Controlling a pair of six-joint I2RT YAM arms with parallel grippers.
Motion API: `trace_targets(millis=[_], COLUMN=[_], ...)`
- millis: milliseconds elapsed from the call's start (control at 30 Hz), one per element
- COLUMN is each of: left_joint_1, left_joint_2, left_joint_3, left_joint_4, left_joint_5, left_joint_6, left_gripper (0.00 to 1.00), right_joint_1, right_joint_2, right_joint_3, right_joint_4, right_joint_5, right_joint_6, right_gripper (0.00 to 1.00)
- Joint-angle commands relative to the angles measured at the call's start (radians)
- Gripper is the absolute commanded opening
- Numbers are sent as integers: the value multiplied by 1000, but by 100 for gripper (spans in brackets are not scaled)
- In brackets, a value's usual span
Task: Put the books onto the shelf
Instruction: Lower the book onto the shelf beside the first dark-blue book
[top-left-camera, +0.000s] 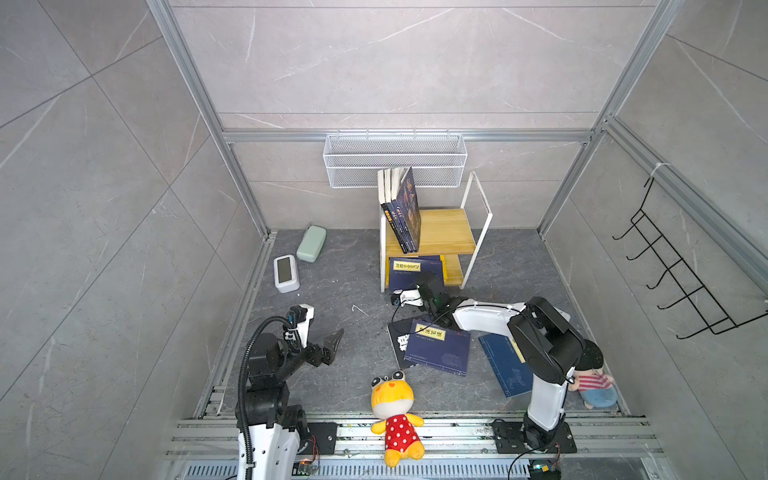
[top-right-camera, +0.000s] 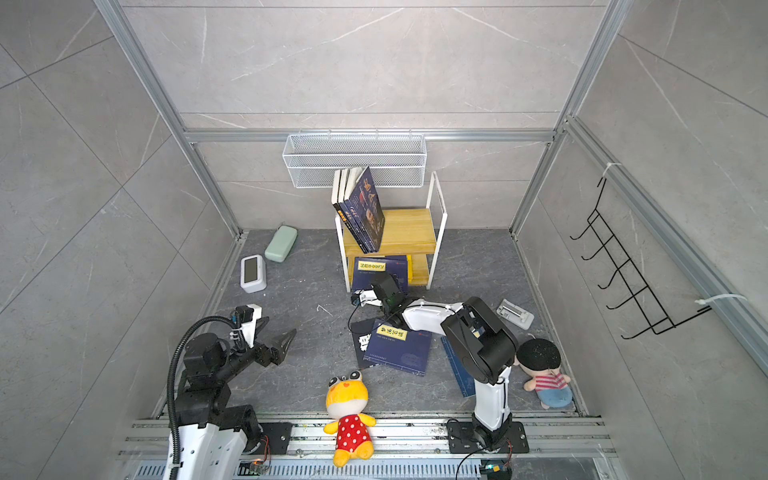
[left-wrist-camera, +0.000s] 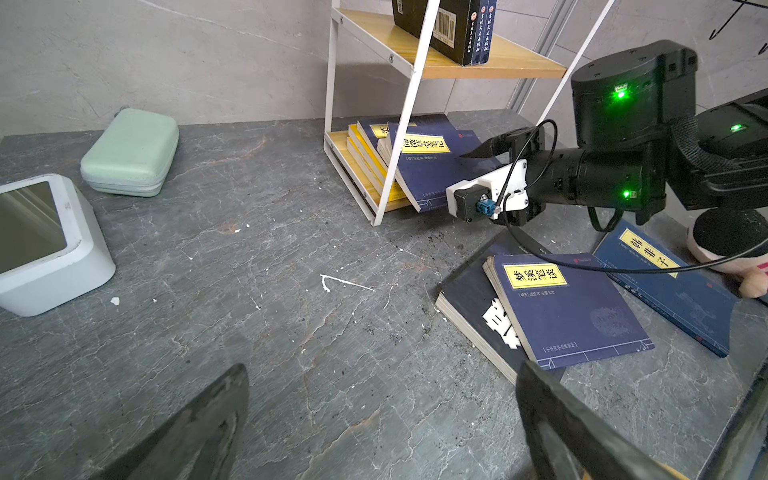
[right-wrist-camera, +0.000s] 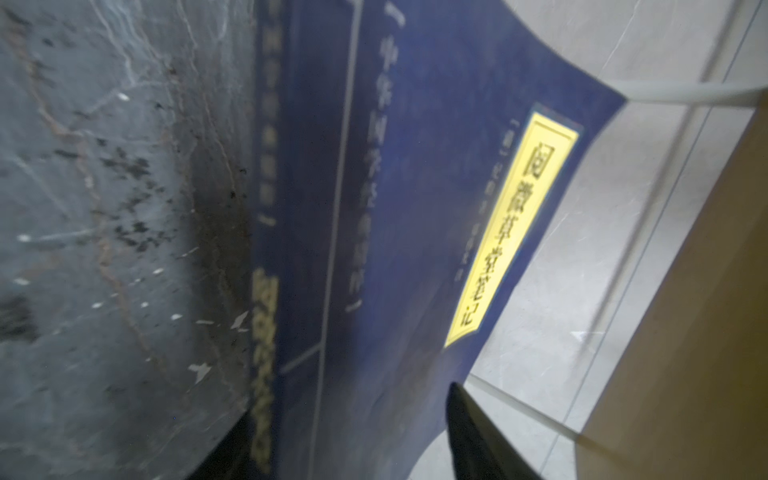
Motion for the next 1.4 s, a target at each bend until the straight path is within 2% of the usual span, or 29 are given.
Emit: trace_targets(millis=[0,67,167,267,700,867,1167,1367], left_joint_1=[5,9,4,9,10,7,12,2], left_joint_2=[-10,-5,-16,-9,-19,-24,-22,-19], left_joint_3=[0,2,-3,1,1,1,5,4], left_joint_4=[9,9,9,9,7,7,6,6], left_joint_5=[36,34,33,38,34,32,32,30], left_joint_6=[-2,-3,-4,-6,-7,-9,-13,-13], left_gripper=[100,100,100,100,100,100,100,100], right_joint_1=[-8,-8,-16,-16,-31,-40,-58,-65], right_joint_2=[-48,-42,-45,-17,55,71,82,97], right_joint_3=[39,47,38,75,152,171,206,223], right_joint_4=[-47,-58,-24,-30,26,-5,-43,-53], right_joint_5=[-1,14,-6,33,88,29,45,37], right_joint_6=[54,46,36,38,3,-24,-6,-4], right_gripper=[43,29,13,0,0,0,0,5])
